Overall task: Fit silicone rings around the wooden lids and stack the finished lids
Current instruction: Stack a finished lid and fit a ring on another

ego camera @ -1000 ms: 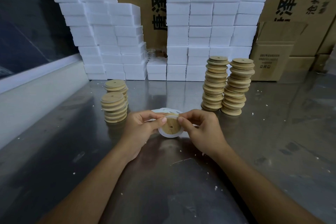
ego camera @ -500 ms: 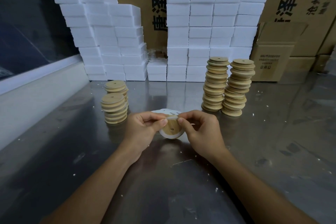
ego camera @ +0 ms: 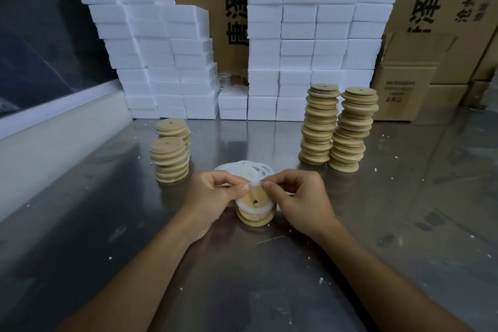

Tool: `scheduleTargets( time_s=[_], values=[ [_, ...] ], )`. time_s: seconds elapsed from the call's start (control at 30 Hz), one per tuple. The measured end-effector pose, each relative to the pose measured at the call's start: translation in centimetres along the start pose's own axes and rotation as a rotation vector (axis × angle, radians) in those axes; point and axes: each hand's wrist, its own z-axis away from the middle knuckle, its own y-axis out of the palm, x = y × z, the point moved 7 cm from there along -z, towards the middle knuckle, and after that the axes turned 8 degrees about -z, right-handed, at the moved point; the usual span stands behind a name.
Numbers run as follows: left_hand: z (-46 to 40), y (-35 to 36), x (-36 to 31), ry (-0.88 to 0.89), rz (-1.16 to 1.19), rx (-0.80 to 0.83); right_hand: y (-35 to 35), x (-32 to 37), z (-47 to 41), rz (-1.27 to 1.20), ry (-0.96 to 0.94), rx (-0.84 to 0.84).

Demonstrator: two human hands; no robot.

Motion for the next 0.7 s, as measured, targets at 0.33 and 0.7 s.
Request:
scheduleTargets(
  time_s=[0.33,0.7],
  values=[
    [0.1,0.0,-0.6,0.058,-0.065,-0.074,0.1,-0.1,0.2,-0.037,0.074,0.008],
    [0.2,0.6,-1.6,0.131,-0.010,-0.120,-0.5,1.6,0.4,0.000,-0.147,-0.124]
  ],
)
